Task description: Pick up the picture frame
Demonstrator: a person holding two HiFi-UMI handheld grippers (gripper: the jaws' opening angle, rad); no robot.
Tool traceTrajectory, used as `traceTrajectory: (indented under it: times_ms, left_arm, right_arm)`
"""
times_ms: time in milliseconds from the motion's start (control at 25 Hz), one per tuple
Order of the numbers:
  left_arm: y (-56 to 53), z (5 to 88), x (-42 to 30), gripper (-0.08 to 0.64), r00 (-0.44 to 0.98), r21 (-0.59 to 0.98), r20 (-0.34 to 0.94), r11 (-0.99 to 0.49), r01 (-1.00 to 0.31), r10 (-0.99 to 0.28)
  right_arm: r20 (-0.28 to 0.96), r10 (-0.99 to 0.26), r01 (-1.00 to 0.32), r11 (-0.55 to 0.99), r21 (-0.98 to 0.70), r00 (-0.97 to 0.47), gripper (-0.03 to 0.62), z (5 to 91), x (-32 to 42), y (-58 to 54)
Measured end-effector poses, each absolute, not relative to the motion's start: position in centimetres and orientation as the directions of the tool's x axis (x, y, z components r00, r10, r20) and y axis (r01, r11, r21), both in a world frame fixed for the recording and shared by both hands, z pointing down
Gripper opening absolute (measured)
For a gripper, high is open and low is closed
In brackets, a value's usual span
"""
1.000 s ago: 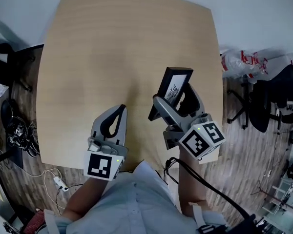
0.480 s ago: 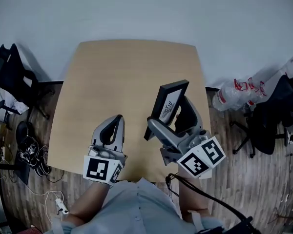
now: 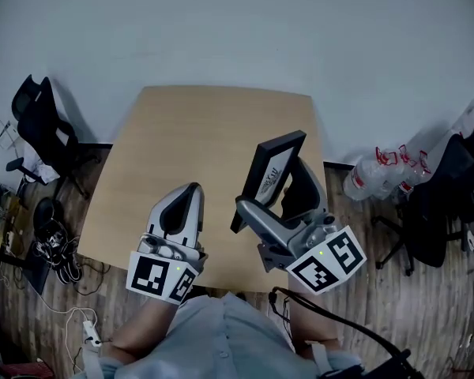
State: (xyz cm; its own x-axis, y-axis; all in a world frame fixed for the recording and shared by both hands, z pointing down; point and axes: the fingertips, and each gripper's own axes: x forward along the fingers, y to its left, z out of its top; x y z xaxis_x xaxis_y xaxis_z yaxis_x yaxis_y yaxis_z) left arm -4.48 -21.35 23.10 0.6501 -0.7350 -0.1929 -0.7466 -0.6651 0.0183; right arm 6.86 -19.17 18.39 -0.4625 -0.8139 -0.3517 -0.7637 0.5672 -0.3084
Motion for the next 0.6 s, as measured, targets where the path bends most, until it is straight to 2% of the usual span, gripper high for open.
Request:
traceTrajectory:
  times_ms: [600]
  left_arm:
    - [-18.6,22.0,-6.8,0.002,0.681,-0.052,-0.197,-0.687,-0.725,-0.705]
  right_arm:
    - [-0.396,-0.811,-0.762,0.562,-0.321,-0.430,0.568,18.1,4.5,-17.0]
